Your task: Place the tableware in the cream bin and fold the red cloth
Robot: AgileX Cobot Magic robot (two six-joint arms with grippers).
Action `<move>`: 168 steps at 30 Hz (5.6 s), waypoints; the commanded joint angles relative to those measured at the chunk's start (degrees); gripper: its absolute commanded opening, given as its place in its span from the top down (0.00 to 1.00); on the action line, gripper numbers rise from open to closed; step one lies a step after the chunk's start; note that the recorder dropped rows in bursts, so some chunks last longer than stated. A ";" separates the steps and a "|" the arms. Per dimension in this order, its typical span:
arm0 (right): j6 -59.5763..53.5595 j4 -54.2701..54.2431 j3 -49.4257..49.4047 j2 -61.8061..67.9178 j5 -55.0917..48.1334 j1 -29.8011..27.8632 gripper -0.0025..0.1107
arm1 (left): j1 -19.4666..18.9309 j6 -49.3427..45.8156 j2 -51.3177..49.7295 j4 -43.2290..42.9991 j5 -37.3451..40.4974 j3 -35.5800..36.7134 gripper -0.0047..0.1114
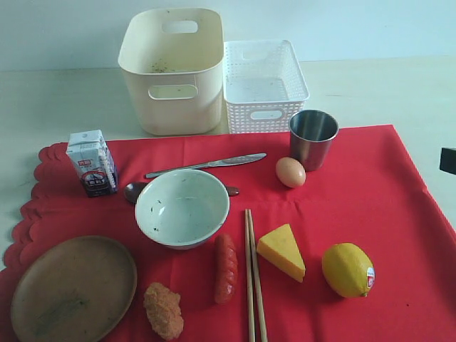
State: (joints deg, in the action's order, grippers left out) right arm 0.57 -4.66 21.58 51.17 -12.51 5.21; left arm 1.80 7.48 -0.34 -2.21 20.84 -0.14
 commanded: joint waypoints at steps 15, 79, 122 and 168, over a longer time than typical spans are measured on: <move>-14.48 -14.68 3.81 8.84 -18.73 6.88 0.97 | -0.10 -0.17 0.34 -0.21 -0.53 0.14 0.96; -19.27 -20.60 10.36 33.20 -22.45 16.14 0.34 | -0.10 -0.17 0.34 -0.21 -0.53 0.14 0.96; -21.57 -22.14 15.10 37.39 -24.20 16.14 0.98 | -0.10 -0.17 0.34 -0.21 -0.53 0.14 0.96; -11.63 -9.67 80.74 70.44 -23.36 12.73 0.98 | -0.10 -0.17 0.34 -0.21 -0.53 0.14 0.96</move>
State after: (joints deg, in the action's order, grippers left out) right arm -11.53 -14.68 99.93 120.06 -36.98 18.87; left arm 1.80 7.37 -0.34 -2.21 20.96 -0.14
